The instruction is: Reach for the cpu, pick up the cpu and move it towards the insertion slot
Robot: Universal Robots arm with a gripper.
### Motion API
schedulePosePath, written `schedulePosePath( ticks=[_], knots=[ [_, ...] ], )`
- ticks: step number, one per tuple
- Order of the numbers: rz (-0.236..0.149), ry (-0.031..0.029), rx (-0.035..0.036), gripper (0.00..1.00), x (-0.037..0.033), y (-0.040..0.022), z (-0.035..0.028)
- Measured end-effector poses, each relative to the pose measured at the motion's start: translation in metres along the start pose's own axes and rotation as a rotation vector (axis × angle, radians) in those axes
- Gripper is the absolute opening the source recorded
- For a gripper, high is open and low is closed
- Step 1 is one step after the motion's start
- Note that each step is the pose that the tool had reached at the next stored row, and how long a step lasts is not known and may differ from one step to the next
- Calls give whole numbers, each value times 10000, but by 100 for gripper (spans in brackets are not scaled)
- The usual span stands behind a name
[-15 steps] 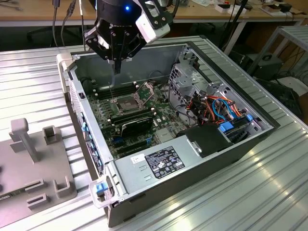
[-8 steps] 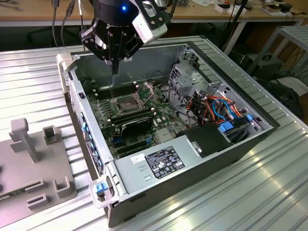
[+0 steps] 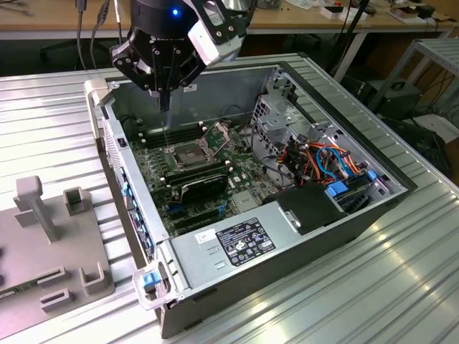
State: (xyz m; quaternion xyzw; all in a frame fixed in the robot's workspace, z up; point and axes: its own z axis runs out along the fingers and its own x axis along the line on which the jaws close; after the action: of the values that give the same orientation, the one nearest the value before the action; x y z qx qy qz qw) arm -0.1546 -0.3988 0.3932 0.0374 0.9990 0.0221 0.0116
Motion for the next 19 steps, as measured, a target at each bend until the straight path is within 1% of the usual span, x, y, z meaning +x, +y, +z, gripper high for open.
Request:
schedulePosePath(
  ticks=[5,14,15,19],
  knots=[
    [1,9,2,11,39,-3,-1],
    [1,19,3,11,130,-10,-3],
    [1,20,2,11,153,-12,-4],
    [1,24,2,11,186,-14,-4]
  ],
)
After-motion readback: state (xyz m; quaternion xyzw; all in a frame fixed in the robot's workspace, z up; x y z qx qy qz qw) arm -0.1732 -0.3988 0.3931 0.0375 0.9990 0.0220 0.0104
